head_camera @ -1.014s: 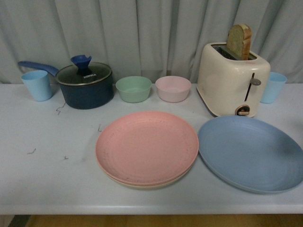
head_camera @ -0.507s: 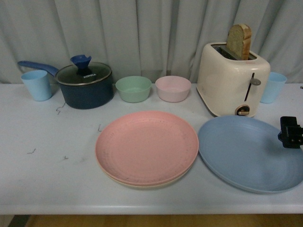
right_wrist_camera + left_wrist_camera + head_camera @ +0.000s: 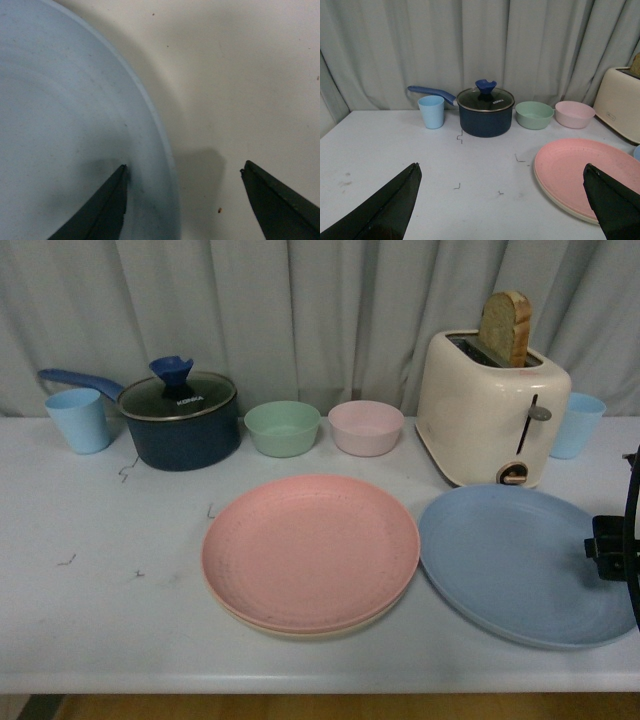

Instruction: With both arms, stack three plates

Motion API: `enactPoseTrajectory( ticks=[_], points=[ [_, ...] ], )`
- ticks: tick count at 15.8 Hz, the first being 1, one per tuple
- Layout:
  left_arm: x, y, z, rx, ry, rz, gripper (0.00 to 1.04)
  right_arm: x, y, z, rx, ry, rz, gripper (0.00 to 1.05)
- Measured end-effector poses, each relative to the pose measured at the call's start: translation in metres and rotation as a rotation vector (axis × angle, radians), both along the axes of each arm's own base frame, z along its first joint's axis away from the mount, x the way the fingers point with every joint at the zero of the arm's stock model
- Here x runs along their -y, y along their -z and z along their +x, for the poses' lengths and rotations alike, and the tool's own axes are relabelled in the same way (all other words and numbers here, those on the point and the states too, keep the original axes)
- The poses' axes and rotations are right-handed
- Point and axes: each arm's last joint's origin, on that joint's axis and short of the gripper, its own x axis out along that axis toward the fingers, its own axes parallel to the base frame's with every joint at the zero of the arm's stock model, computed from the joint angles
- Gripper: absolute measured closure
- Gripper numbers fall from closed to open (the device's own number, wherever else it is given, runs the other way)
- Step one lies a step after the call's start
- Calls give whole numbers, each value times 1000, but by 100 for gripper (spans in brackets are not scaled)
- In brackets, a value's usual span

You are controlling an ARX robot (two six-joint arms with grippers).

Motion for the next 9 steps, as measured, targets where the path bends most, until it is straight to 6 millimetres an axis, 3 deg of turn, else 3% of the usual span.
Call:
enactPoseTrajectory(
  ticks=[6, 8, 9],
  points=[
    [0, 0, 0, 0, 0, 0, 7, 3, -2, -15, 17, 5, 30, 91],
    [0, 0, 0, 0, 0, 0, 7, 9, -12, -32, 45, 7, 75, 102],
    [0, 0, 0, 0, 0, 0, 7, 11, -20, -39, 59, 17, 82, 102]
  ],
)
